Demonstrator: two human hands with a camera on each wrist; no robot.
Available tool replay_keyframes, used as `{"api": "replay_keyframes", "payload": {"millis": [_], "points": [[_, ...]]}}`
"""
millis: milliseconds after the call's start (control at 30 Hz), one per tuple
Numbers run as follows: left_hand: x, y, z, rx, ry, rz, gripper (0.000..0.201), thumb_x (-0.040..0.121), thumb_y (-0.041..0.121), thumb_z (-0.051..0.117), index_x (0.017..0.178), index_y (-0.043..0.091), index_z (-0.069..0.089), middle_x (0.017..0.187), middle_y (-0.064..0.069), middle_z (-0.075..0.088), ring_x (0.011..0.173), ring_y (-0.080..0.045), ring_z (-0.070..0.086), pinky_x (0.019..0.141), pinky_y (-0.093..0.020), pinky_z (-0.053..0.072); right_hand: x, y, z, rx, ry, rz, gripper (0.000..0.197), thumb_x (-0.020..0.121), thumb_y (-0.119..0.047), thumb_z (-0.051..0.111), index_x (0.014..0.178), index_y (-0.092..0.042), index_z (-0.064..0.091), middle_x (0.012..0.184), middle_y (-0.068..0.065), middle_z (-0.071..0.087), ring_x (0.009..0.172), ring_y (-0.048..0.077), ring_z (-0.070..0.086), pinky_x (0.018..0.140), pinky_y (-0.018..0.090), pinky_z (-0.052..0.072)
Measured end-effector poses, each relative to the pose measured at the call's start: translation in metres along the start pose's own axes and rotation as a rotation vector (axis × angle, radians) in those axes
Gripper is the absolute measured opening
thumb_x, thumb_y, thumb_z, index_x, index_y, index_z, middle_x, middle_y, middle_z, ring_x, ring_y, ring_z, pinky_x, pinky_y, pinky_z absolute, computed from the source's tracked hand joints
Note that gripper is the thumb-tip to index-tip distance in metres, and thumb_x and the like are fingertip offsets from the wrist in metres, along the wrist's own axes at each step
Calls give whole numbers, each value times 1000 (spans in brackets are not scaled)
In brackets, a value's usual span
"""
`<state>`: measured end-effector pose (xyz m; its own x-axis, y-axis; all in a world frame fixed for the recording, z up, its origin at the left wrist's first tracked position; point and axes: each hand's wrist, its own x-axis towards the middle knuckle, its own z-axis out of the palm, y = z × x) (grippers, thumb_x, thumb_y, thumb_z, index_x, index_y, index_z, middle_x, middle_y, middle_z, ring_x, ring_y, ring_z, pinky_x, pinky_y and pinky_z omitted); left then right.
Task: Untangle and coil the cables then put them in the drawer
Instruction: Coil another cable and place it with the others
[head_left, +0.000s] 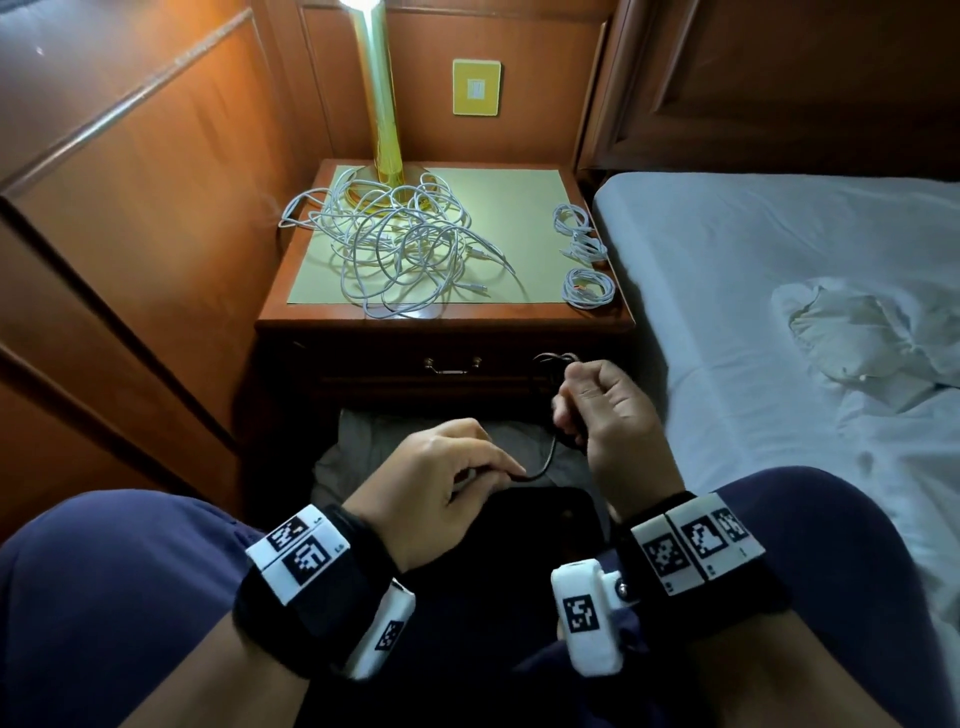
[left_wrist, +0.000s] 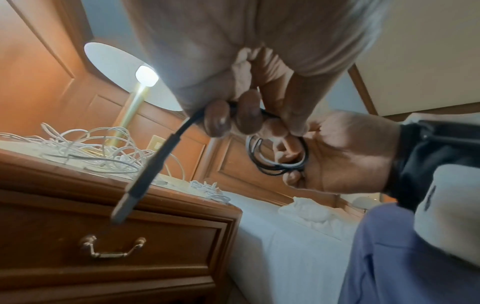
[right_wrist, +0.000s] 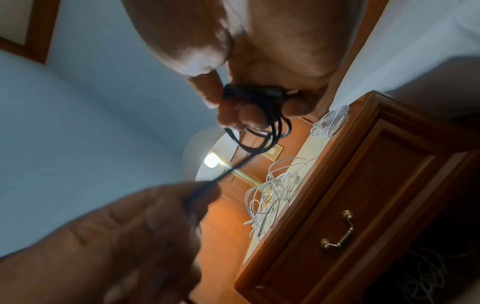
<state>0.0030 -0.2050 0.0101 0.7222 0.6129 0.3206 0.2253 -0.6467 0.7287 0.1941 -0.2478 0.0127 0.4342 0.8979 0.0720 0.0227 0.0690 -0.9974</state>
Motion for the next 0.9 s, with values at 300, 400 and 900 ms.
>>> {"api": "replay_keyframes", "payload": {"millis": [300,400,900], "points": [[8,5,-12,-85,250,39,9,90,3,68,92,9,74,92,2,69,89,-14,68,81,-21,50,-15,-1,15,-173,-396,163,31,104,-24,50,80,-6,59,54,3,58,53,16,50,58,26,42],[8,-2,-14,-40,291,14,18,92,-3,63,97,10,74,95,3,68,93,-15,67,84,-22,50,-16,-5,19,-58,-396,273,36,106,-24,43,76,-7,54,45,-4,39,43,10,34,44,20,28],[3,-12,-5,-112,207,-245,19,88,0,67,88,19,71,76,2,70,69,-11,67,65,-21,51,-19,-10,20,310,-380,306,37,93,-40,49,66,-18,36,52,-3,30,47,13,29,44,19,25]]}}
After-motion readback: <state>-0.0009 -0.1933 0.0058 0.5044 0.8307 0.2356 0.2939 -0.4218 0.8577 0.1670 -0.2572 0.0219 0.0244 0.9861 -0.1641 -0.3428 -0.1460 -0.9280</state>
